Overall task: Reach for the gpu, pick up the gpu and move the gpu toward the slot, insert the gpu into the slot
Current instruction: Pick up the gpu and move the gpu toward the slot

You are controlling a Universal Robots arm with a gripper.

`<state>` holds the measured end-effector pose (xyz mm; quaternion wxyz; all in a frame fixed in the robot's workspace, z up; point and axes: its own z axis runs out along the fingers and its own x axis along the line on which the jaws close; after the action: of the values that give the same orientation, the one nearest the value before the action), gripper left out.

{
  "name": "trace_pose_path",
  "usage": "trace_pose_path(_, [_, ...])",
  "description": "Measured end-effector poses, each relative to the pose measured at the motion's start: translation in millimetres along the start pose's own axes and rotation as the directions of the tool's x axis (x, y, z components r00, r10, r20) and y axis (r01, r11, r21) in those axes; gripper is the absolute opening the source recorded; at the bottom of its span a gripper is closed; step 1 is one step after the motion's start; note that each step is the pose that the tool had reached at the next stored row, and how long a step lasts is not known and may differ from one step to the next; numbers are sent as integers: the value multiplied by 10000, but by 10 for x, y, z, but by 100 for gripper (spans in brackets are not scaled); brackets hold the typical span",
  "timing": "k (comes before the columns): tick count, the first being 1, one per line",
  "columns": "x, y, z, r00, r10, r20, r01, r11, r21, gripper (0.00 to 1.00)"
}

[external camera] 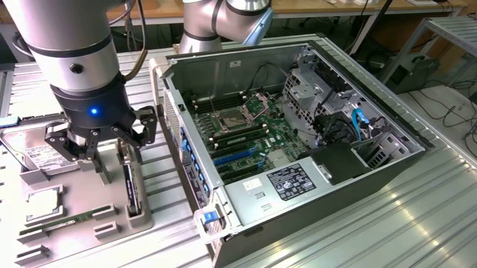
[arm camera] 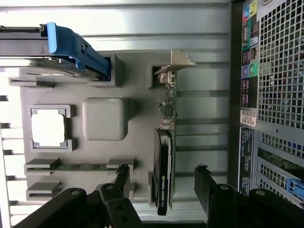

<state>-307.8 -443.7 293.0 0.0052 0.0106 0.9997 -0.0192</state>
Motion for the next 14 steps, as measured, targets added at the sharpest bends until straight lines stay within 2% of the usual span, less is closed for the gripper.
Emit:
trace_pose_path(4, [-1, 1, 35, 10000, -1, -23, 1, 10000, 0, 66])
trace_pose_path(5, [-5, 3, 70, 10000, -2, -60, 2, 10000, 2, 66])
trace_pose_path(14, [-6, 6, 156, 9999, -4, -107, 4, 10000, 3, 66])
